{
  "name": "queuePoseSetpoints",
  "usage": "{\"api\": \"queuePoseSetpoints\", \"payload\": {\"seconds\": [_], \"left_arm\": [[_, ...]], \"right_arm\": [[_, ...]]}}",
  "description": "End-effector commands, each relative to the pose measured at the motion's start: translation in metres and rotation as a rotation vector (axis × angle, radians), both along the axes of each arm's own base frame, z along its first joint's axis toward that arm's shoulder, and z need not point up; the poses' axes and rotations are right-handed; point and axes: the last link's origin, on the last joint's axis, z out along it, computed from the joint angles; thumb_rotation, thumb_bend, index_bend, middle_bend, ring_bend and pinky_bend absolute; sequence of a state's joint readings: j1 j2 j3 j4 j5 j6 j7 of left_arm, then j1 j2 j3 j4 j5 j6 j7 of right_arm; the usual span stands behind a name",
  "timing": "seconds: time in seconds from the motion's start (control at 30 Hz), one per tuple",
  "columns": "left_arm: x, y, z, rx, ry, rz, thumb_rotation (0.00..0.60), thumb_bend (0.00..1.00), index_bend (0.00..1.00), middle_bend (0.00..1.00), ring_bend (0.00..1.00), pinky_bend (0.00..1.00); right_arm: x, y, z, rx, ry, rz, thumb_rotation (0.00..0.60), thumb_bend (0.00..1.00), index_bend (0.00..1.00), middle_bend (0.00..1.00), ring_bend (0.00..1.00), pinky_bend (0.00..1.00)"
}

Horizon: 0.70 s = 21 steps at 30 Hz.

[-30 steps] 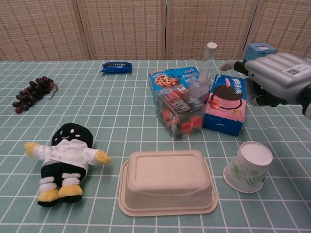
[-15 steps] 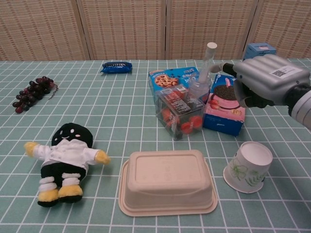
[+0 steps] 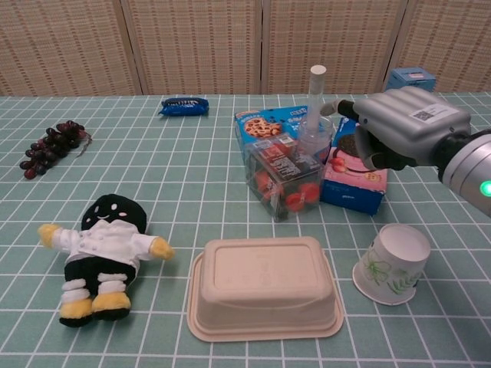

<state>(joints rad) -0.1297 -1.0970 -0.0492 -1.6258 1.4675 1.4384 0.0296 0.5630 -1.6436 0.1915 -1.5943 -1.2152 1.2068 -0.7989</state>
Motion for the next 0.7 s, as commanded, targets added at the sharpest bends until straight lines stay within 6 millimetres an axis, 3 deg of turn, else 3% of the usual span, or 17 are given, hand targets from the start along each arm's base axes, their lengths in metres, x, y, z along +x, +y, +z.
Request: {"api": "queuePoseSetpoints", "payload": {"seconds": [0.03, 0.4, 0.7], "left_arm": [[0.000, 0.000, 0.000, -0.001, 0.000, 0.001, 0.600, 0.30, 0.42, 0.34, 0.28, 0.44], [-0.001, 0.001, 0.000, -0.002, 0.000, 0.004, 0.600, 0.30, 0.42, 0.34, 0.28, 0.44], [-0.002, 0.002, 0.000, -0.004, -0.003, 0.007, 0.600, 0.30, 0.42, 0.34, 0.28, 0.44]], "right_arm": [[0.003, 0.000, 0.000, 0.000, -0.002, 0.007, 0.600, 1.00, 0.11, 1.00, 1.00, 1.00], [0.017, -0.006, 0.001, -0.008, -0.028, 0.019, 0.600, 1.00, 0.11, 1.00, 1.00, 1.00], [0.011, -0.002, 0.006, 0.001, -0.038, 0.021, 0.600, 0.99, 0.11, 1.00, 1.00, 1.00]]}}
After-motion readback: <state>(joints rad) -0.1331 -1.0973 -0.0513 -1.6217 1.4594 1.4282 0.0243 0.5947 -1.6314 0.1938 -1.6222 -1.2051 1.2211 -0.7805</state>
